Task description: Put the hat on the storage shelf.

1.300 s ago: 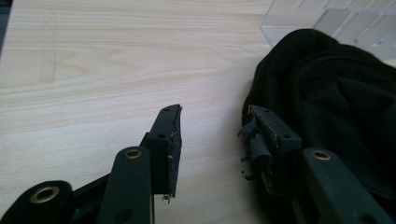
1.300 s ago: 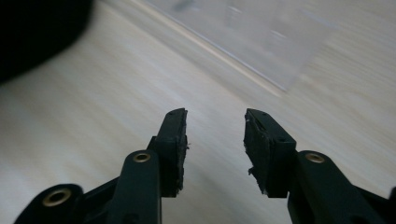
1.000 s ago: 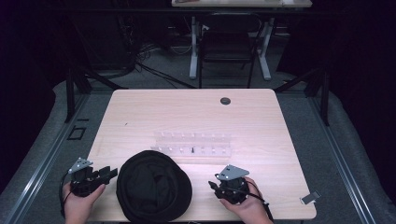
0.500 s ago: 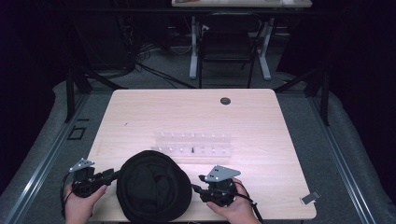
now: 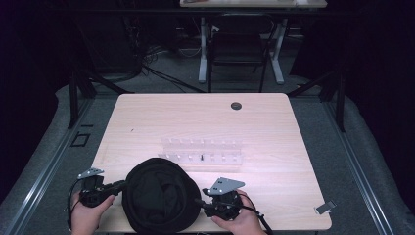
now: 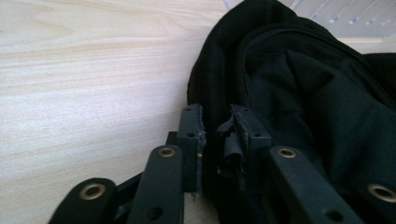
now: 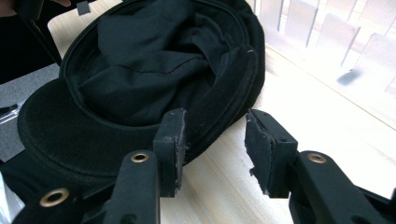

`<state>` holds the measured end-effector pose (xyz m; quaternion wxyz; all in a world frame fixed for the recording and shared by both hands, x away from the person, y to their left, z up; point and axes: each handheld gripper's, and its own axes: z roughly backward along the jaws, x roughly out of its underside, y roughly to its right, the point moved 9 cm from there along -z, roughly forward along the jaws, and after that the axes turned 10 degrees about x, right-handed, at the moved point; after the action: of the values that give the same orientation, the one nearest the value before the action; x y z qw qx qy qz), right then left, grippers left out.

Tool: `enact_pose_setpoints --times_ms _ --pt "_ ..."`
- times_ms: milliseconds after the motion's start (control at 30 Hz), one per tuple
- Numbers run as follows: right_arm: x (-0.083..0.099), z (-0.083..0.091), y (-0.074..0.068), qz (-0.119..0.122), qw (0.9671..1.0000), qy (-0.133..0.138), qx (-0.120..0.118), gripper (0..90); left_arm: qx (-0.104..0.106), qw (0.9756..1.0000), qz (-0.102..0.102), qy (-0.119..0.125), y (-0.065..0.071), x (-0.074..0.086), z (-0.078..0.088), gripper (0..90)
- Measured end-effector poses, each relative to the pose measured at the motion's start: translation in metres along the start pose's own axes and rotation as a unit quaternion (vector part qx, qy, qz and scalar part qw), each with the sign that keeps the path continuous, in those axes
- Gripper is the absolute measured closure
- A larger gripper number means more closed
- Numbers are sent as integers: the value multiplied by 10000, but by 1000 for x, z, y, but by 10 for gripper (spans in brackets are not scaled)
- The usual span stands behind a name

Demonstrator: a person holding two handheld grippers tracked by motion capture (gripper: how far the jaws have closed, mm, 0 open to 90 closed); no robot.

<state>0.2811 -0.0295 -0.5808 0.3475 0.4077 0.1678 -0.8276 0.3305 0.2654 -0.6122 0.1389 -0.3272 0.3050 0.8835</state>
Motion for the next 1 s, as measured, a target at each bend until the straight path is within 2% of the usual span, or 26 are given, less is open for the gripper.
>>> enact_pose_setpoints --times_ms 200,467,800,900,1000 --pt "3 -5 -3 -75 9999 -101 -90 583 45 10000 -33 -72 4 1 0 809" --pt "0 -6 2 -110 9999 -84 20 665 139 9998 48 -144 8 4 1 829" --pt "-6 -14 26 38 9994 -78 328 718 278 9988 291 -278 17 10 -2 830" --pt "-8 -18 36 23 9990 -84 440 721 326 9985 287 -336 22 13 -3 825" --pt "-9 -19 40 14 9987 -74 494 719 327 9985 285 -341 24 15 -4 818"
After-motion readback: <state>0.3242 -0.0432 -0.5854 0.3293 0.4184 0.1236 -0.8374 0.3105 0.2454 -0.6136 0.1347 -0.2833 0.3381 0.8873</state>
